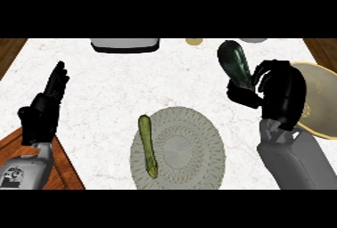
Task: Pick the eggplant from the placemat and place it in the bowl
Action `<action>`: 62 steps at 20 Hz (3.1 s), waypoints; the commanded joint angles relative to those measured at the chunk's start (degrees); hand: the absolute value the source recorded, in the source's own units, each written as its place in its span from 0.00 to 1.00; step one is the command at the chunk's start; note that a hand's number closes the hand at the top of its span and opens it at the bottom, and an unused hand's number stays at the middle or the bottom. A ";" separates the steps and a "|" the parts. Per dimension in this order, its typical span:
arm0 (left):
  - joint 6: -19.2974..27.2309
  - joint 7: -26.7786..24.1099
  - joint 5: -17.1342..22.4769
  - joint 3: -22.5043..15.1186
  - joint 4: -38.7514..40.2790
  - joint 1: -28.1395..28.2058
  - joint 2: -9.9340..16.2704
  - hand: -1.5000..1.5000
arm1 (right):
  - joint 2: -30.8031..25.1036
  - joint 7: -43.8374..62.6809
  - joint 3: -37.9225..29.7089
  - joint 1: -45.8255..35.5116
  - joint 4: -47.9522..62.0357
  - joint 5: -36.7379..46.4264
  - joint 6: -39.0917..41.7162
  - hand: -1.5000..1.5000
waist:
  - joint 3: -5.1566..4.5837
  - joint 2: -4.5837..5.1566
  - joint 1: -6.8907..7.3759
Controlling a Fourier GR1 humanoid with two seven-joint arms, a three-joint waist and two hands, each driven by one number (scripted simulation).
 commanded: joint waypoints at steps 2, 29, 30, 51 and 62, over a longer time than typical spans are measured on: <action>1.72 -0.10 -2.63 -1.16 2.04 -1.76 -2.40 0.50 | -5.85 -9.15 -9.51 5.69 -1.03 -8.63 -3.51 1.00 | 0.03 0.18 0.16; -3.30 4.11 -1.47 0.91 -1.88 -3.54 -1.22 0.50 | -16.69 -63.81 -36.99 -7.34 64.11 -30.36 -5.42 0.00 | 0.27 0.90 2.40; -2.59 0.13 -2.03 0.24 -2.11 -0.60 -2.28 0.50 | -16.60 -64.44 -37.85 -9.30 65.29 -31.41 -4.36 0.00 | 0.24 0.92 2.77; -4.25 1.76 -2.02 3.61 -3.39 1.52 -2.37 0.50 | -20.62 -80.46 -52.94 12.18 49.71 -56.34 20.34 0.00 | -0.08 -0.37 -0.89; -4.10 -0.36 -4.19 4.90 1.56 -2.39 -3.82 0.50 | -11.05 -73.49 -51.69 32.60 19.08 -61.51 24.85 0.00 | -0.06 0.06 0.02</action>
